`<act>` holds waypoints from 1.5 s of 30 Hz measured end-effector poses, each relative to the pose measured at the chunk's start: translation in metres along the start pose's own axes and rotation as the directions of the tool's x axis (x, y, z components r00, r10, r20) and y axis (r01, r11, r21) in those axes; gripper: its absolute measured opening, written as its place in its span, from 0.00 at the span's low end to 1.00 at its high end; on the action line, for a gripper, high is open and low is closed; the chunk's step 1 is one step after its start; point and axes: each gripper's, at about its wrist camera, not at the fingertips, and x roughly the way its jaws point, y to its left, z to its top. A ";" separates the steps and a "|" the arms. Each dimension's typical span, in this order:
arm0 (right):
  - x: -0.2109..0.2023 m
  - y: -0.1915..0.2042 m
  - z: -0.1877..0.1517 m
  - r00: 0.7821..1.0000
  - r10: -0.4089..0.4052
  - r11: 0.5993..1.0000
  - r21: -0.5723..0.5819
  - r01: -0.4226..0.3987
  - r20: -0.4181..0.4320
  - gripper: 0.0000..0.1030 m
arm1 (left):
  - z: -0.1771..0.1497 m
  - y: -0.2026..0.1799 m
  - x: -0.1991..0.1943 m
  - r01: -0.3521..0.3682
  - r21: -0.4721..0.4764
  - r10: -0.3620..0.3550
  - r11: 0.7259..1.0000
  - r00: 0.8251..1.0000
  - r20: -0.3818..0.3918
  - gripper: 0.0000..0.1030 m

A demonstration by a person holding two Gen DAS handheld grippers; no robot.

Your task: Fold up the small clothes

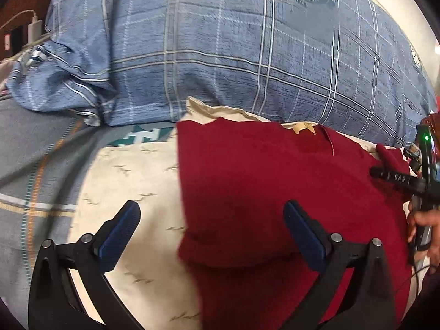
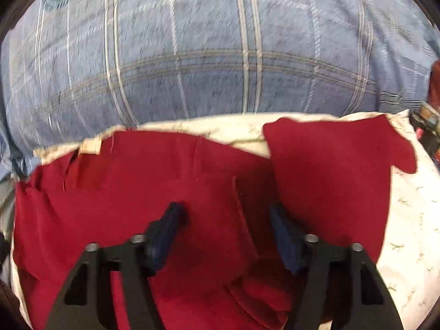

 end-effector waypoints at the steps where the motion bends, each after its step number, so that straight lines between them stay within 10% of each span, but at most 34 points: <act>1: -0.001 0.004 0.000 1.000 0.019 1.000 -0.017 -0.019 0.007 0.18 | -0.001 -0.001 0.004 -0.005 0.006 0.005 1.000 1.000 -0.007 1.00; 2: -0.006 0.008 0.000 1.000 0.012 0.999 -0.044 -0.010 0.028 0.04 | -0.002 -0.002 0.009 -0.009 0.011 0.009 1.000 1.000 -0.016 1.00; 11: -0.002 -0.003 0.004 0.999 -0.026 0.999 -0.032 0.028 0.042 0.05 | -0.010 0.006 0.026 -0.016 -0.025 0.014 1.000 0.996 -0.084 1.00; 19: -0.040 -0.002 -0.001 0.993 -0.037 0.999 0.033 0.034 0.108 0.43 | -0.012 0.004 0.028 -0.030 -0.013 0.028 0.999 0.995 -0.092 1.00; 25: -0.036 0.037 -0.012 0.989 0.128 0.991 -0.055 -0.124 0.074 0.39 | -0.012 0.004 0.030 -0.032 -0.011 0.030 0.999 0.995 -0.095 1.00; 34: -0.007 0.048 -0.020 0.995 0.103 0.994 -0.047 -0.103 0.009 0.41 | -0.005 0.002 0.017 -0.037 -0.002 0.037 0.999 0.996 -0.078 1.00; 45: -0.074 -0.037 -0.016 0.987 0.096 0.988 0.111 -0.110 0.131 0.64 | 0.009 -0.024 0.012 0.034 -0.011 -0.034 0.999 0.998 -0.060 1.00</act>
